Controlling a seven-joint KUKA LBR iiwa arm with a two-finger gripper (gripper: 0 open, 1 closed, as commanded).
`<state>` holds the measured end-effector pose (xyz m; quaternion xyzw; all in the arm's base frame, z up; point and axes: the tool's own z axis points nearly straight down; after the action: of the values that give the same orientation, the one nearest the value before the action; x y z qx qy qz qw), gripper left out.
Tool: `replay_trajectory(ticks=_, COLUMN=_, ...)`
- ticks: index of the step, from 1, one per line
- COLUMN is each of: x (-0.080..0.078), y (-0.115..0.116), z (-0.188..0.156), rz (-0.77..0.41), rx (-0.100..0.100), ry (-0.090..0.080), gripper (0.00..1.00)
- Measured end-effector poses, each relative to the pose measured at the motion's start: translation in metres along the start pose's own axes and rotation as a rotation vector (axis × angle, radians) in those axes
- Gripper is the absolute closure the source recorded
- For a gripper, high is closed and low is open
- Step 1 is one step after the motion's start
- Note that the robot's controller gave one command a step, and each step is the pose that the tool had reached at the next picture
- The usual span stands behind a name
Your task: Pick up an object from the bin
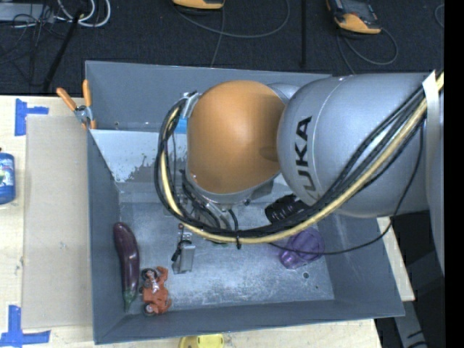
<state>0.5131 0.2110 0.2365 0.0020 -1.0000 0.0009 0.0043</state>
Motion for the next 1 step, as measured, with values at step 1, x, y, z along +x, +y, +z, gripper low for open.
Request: replay_trajectory(ticks=1, x=-0.0014, y=-0.0013, z=-0.0046, rz=0.005, rx=-0.002, ry=-0.007, gripper=0.0)
